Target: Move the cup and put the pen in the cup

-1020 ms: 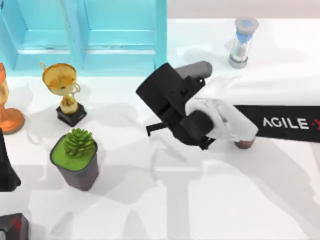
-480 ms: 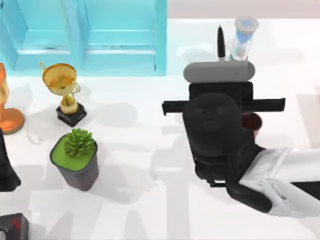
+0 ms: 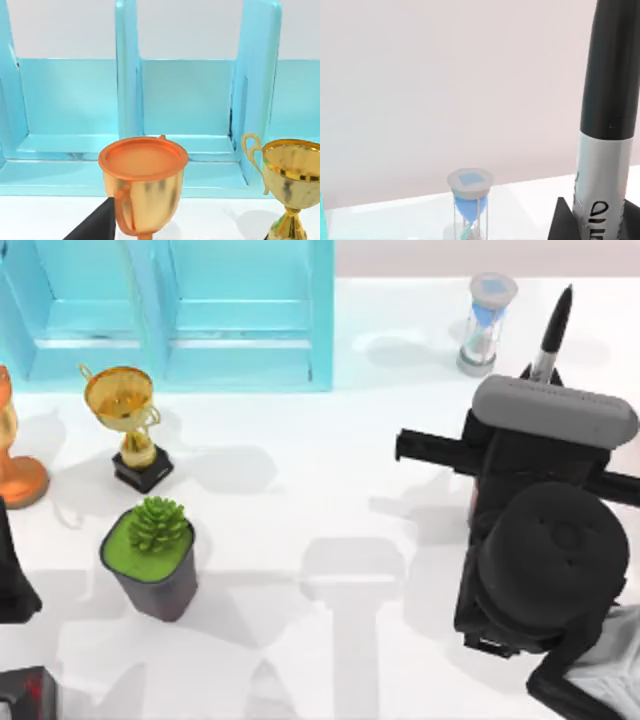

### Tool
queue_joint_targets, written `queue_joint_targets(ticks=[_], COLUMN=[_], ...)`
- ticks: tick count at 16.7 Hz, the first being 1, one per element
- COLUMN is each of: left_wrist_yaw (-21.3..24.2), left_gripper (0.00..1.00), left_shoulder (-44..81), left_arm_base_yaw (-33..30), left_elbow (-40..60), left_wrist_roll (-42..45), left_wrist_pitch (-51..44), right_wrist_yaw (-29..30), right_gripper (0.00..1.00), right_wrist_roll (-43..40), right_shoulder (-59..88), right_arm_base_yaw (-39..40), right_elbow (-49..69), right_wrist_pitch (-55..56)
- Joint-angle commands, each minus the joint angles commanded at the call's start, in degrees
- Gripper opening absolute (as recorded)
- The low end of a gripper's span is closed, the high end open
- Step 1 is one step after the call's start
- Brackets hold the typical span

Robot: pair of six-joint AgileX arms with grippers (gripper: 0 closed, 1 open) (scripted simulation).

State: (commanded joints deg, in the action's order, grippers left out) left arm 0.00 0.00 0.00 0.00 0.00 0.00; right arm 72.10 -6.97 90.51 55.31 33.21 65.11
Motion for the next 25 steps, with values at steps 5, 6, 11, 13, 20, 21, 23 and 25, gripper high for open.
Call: queue_joint_targets(ticks=[5, 6, 11, 13, 20, 21, 23, 25], left_wrist_yaw=[0.0, 0.0, 0.0, 0.0, 0.0, 0.0, 0.0, 0.0], left_gripper=[1.0, 1.0, 1.0, 1.0, 1.0, 1.0, 1.0, 1.0], left_shoulder=[0.0, 0.0, 0.0, 0.0, 0.0, 0.0, 0.0, 0.0], left_arm_base_yaw=[0.0, 0.0, 0.0, 0.0, 0.0, 0.0, 0.0, 0.0], left_elbow=[0.0, 0.0, 0.0, 0.0, 0.0, 0.0, 0.0, 0.0], left_wrist_roll=[0.0, 0.0, 0.0, 0.0, 0.0, 0.0, 0.0, 0.0], left_wrist_pitch=[0.0, 0.0, 0.0, 0.0, 0.0, 0.0, 0.0, 0.0], right_wrist_yaw=[0.27, 0.2, -5.67, -7.31, -7.35, -7.35, -7.35, -7.35], right_gripper=[0.0, 0.0, 0.0, 0.0, 0.3, 0.38, 0.53, 0.68], right_wrist_roll=[-0.3, -0.2, 1.58, 2.24, 2.25, 2.25, 2.25, 2.25], right_shoulder=[-0.27, 0.0, 4.43, 5.97, 6.01, 6.01, 6.01, 6.01], right_arm_base_yaw=[0.08, -0.24, -6.03, -7.67, -7.71, -7.71, -7.71, -7.71], right_elbow=[-0.42, -0.26, 1.1, 1.6, 1.61, 1.61, 1.61, 1.61], right_wrist_pitch=[0.8, 0.7, 2.23, 2.79, 2.8, 2.8, 2.8, 2.8])
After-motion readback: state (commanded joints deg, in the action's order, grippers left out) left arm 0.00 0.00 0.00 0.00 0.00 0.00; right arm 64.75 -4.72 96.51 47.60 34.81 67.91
